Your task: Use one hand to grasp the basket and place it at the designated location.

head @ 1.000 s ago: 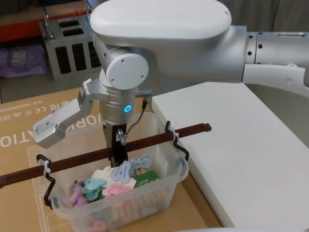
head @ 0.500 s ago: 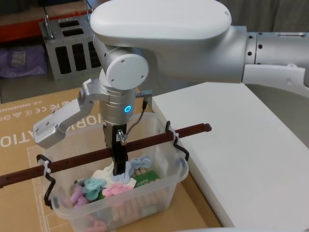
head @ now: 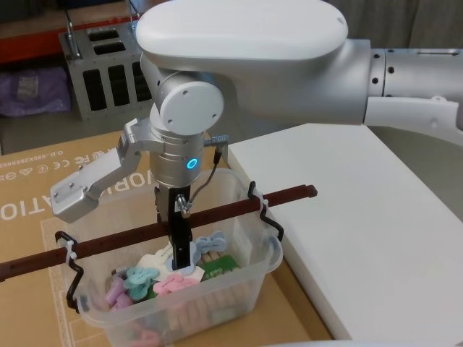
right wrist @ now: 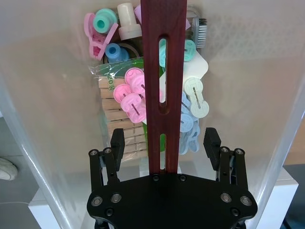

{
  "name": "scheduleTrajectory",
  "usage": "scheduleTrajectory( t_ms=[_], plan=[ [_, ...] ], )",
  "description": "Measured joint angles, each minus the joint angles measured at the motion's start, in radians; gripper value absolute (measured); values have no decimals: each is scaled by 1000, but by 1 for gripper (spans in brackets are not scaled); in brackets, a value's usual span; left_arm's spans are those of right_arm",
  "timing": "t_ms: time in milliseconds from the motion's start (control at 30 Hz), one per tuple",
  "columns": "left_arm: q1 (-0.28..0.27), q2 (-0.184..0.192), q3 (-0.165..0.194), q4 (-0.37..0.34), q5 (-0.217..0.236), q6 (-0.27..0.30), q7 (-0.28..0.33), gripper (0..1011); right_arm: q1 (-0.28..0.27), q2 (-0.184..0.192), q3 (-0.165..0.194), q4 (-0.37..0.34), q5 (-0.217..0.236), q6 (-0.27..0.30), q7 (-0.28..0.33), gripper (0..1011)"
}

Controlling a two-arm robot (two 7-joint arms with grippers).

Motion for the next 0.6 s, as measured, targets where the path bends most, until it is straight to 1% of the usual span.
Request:
scheduleTrajectory(
  t_ms=[433, 600],
  plan=[
    [0, 0, 0, 0, 0, 0, 0, 0, -2, 10, 2, -19, -16, 9, -9, 1001],
    [0, 0, 0, 0, 0, 0, 0, 0, -2, 20, 12, -23, -21, 17, -17, 1001]
  ],
)
